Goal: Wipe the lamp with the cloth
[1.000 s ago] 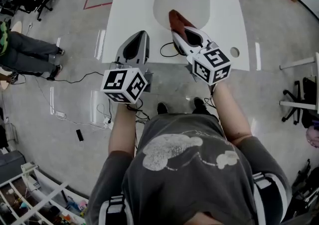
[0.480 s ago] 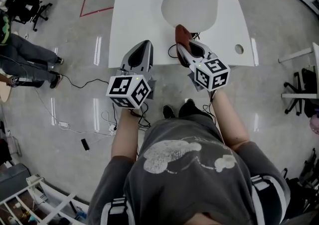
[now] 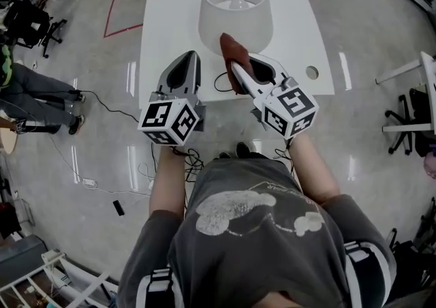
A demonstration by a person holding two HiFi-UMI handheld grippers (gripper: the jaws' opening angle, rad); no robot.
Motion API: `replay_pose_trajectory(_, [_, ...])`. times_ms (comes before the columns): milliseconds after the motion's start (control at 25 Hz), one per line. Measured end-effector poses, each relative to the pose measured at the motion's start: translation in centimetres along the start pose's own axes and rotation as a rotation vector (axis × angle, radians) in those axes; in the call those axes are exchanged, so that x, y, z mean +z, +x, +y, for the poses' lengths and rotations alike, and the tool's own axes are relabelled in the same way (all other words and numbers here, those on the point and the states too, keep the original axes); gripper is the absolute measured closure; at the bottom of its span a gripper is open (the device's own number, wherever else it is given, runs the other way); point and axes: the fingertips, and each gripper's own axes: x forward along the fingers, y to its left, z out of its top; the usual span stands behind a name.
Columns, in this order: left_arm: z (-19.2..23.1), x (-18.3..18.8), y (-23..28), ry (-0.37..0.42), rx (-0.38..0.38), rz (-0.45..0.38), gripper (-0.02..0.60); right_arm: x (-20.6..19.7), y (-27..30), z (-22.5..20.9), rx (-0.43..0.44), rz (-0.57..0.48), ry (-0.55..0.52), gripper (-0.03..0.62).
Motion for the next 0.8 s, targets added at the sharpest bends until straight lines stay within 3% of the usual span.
replay_pose_trajectory(200, [0.1, 1.7, 1.4, 0.018, 0.027, -0.032, 0.574, 4.5, -0.9, -1.4, 0.019, -0.116, -0.021, 0.508])
replay_pose_trajectory(440, [0.1, 3.6, 3.0, 0.055, -0.008, -0.048, 0.574, 8.7, -0.2, -2.2, -0.012, -0.214, -0.044, 0.508])
replay_pose_trajectory(800, [3.3, 4.4, 5.0, 0.060, -0.147, -0.018, 0.574, 8.4, 4.2, -1.0, -0.133, -0.216, -0.022, 0.508])
